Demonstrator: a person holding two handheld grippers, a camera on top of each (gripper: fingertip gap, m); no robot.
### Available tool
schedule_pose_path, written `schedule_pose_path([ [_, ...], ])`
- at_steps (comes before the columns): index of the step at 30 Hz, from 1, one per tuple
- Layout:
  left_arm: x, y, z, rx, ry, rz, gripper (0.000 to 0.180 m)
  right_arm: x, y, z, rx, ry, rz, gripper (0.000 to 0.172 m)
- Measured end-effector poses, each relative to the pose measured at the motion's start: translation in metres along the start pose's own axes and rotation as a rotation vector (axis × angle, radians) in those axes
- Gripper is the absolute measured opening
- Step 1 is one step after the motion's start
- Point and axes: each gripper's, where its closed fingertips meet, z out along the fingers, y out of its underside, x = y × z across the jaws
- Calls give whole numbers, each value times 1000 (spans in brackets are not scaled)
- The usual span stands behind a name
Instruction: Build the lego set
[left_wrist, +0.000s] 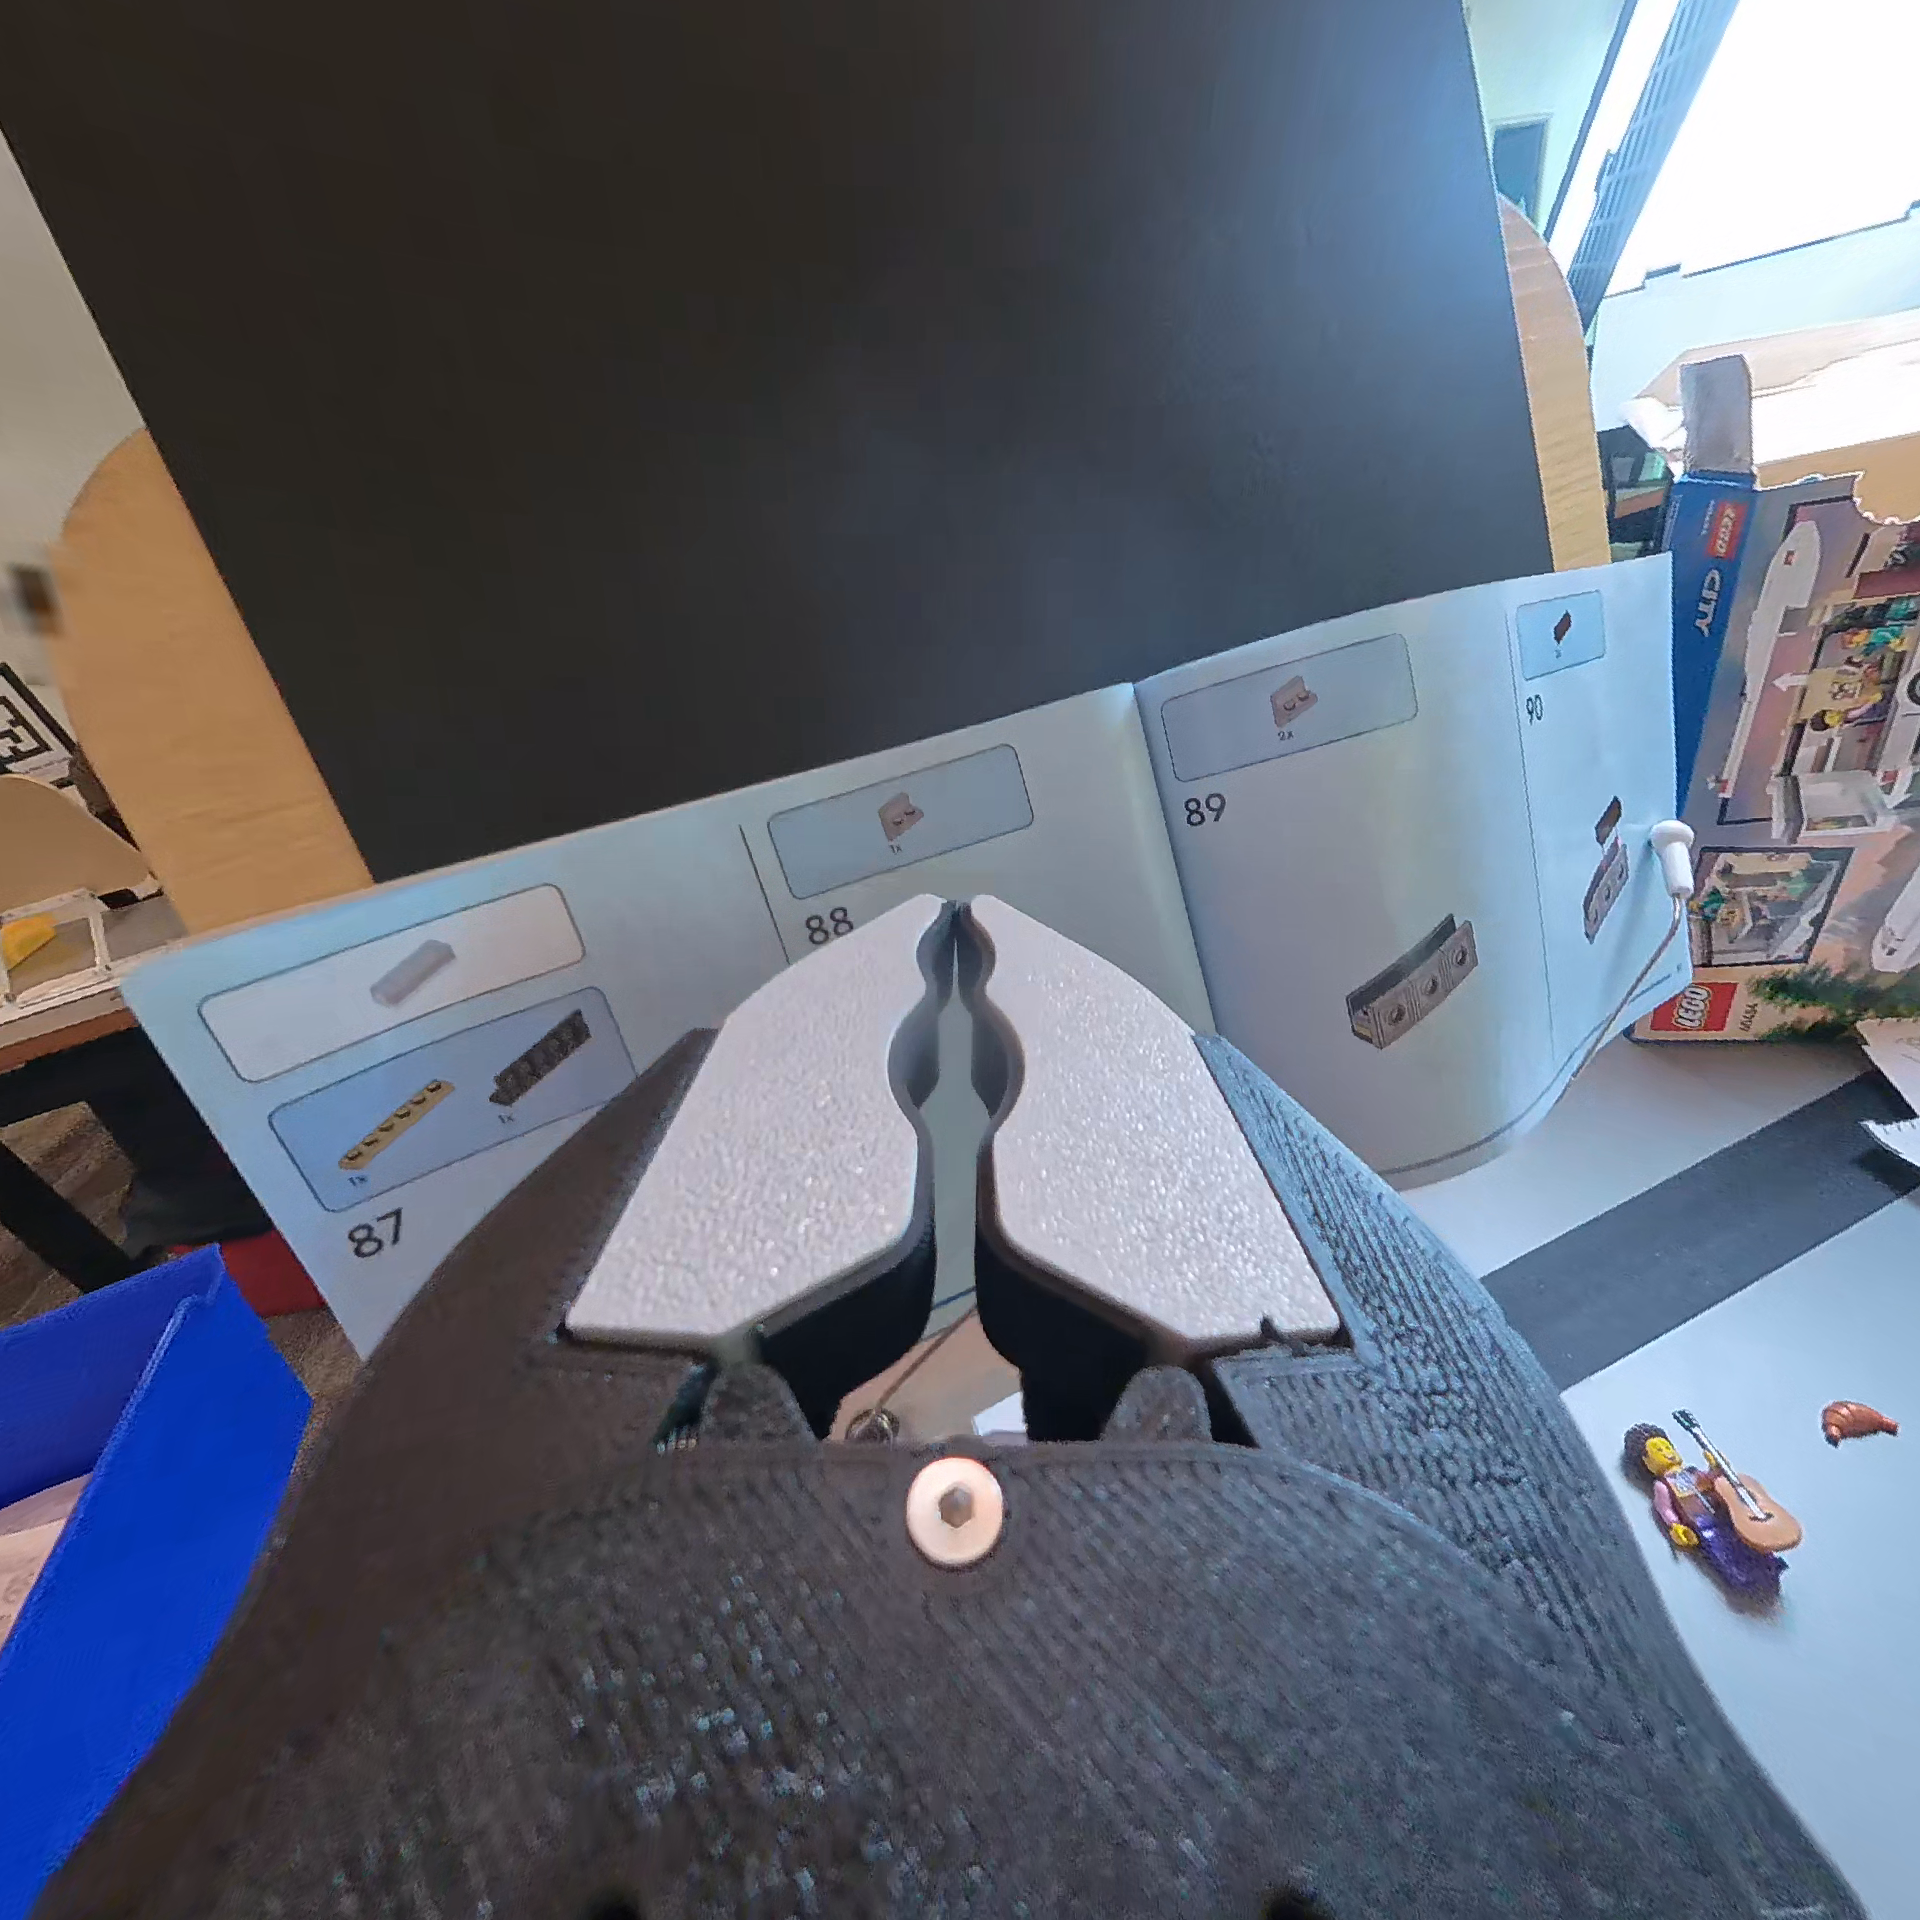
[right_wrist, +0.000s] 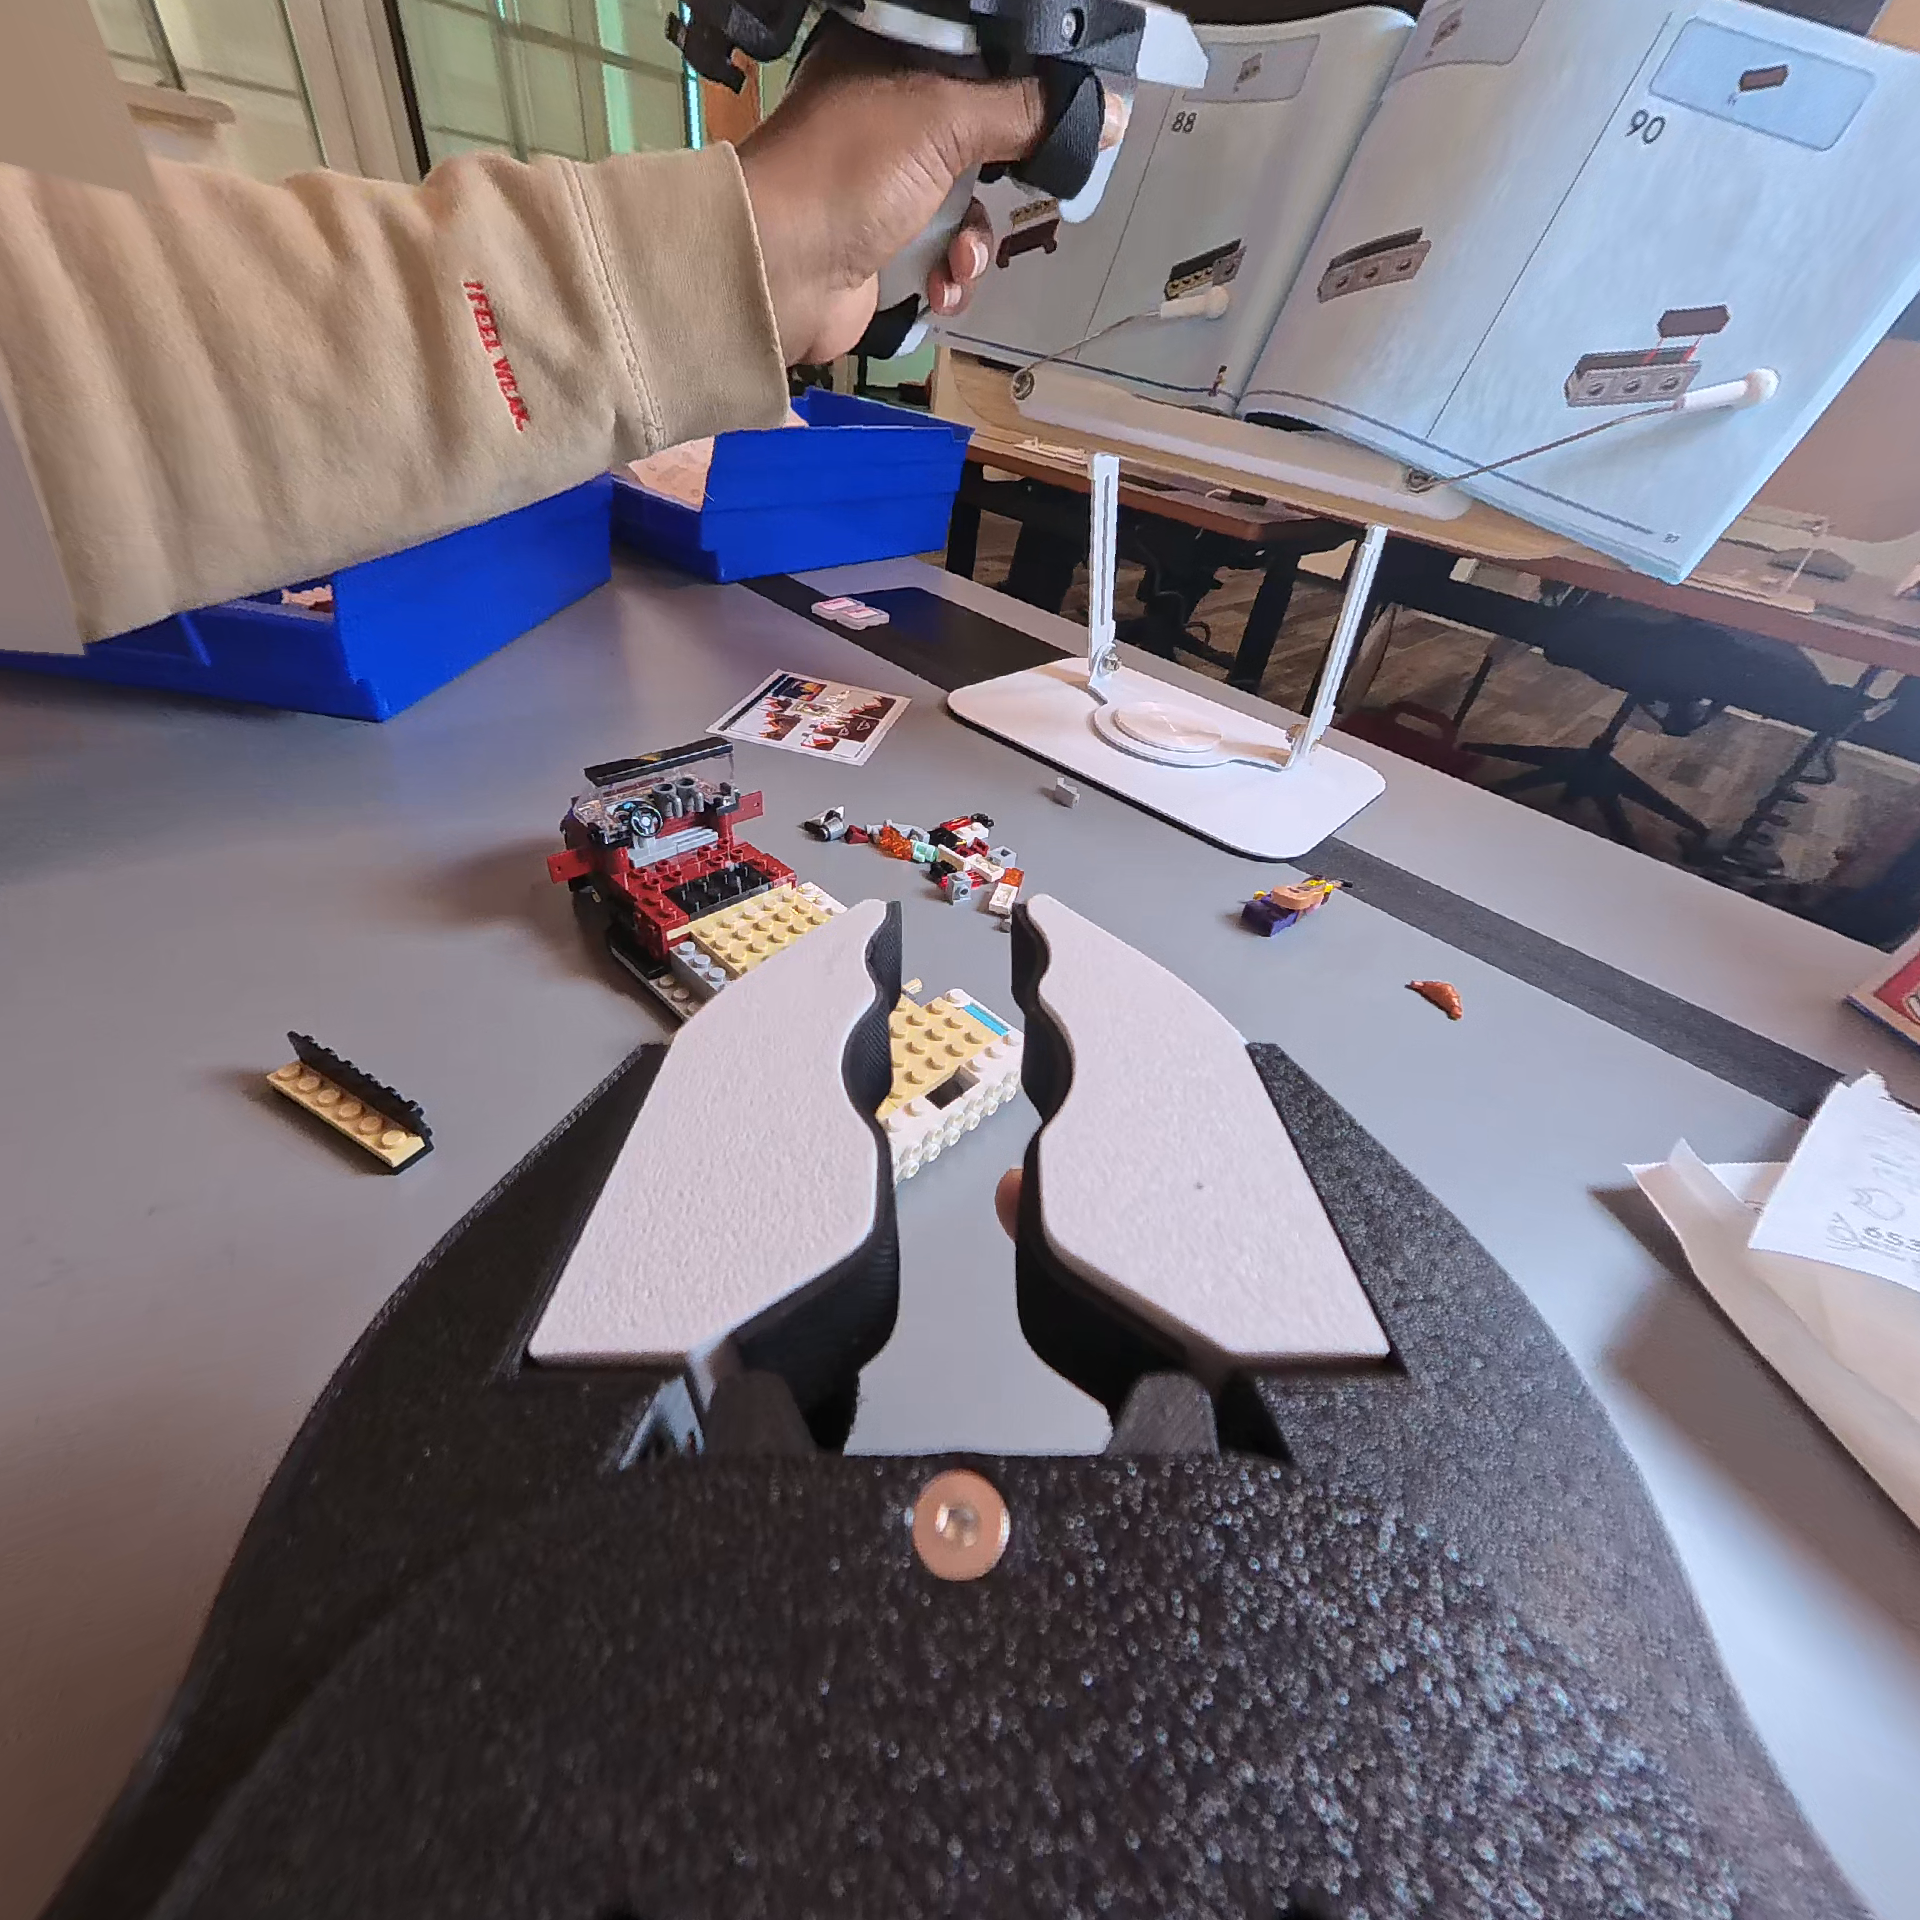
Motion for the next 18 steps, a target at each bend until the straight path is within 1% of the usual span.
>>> schedule_pose_path([
  [5,14,18,-12,-17,38,-24,0,-1,2,1,-9,1,-17,20],
  [10,23,34,-21,-30,50,-14,0,-1,3,1,-16,1,-16,21],
  [18,26,39,-24,-39,62,-13,0,0,5,2,-21,4,-13,21],
])
